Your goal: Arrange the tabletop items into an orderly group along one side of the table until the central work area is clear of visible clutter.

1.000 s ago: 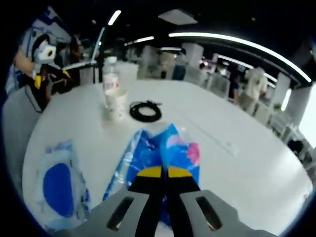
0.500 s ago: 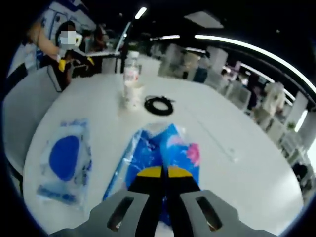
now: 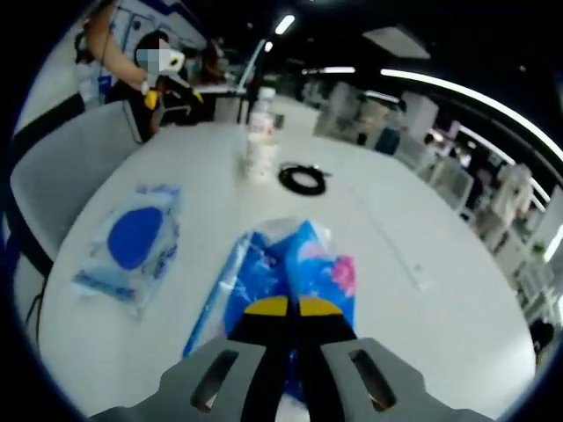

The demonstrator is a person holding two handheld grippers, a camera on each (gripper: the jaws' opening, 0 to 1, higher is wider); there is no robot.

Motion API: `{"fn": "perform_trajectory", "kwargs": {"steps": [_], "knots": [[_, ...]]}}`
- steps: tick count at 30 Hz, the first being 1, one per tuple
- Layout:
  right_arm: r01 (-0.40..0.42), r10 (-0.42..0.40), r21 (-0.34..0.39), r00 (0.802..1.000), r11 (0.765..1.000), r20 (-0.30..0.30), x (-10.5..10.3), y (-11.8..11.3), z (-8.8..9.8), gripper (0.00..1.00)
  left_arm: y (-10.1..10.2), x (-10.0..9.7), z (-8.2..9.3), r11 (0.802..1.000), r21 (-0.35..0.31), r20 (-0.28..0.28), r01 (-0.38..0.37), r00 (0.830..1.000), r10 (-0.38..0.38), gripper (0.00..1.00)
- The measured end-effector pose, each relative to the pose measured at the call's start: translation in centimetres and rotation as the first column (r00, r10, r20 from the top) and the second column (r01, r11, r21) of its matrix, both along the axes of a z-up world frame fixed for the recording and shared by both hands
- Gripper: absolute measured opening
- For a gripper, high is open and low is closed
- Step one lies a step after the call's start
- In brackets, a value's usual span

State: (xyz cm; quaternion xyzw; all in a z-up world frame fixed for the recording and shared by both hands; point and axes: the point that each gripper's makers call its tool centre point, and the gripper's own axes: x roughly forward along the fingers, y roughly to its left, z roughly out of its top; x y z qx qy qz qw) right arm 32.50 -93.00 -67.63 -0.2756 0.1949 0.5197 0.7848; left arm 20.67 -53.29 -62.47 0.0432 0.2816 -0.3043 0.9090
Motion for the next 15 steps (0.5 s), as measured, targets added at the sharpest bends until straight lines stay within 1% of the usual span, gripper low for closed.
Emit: {"fn": "perform_trajectory", "kwargs": {"steps": [4,9,13,14,15], "knots": [[-0.049,0.049,-0.020,0.999,0.999,-0.003,0.4,-0.7,0.0,0.00,0.1,0.2,-0.1,1.000,0.009,0.002,-0.005,1.000,0.005,1.00],[-0.078,0.078,-0.032,0.997,0.996,-0.016,1.0,-1.5,-0.2,0.00,0.2,0.3,-0.4,1.000,0.022,-0.006,-0.010,1.000,0.010,0.99],[-0.108,0.106,-0.035,0.993,0.994,-0.048,1.0,-2.2,-1.1,0.00,0.6,0.3,-0.1,0.999,0.034,0.001,-0.022,1.000,0.022,1.00],[-0.116,0.114,-0.041,0.992,0.992,-0.053,0.9,-2.4,-1.3,0.00,0.8,0.3,-0.1,0.999,0.039,-0.002,-0.024,1.000,0.024,0.99],[-0.141,0.136,-0.085,0.989,0.986,-0.061,0.7,-3.1,-2.0,0.00,0.9,0.2,-0.2,0.998,0.048,-0.005,-0.027,1.000,0.027,0.99]]}}
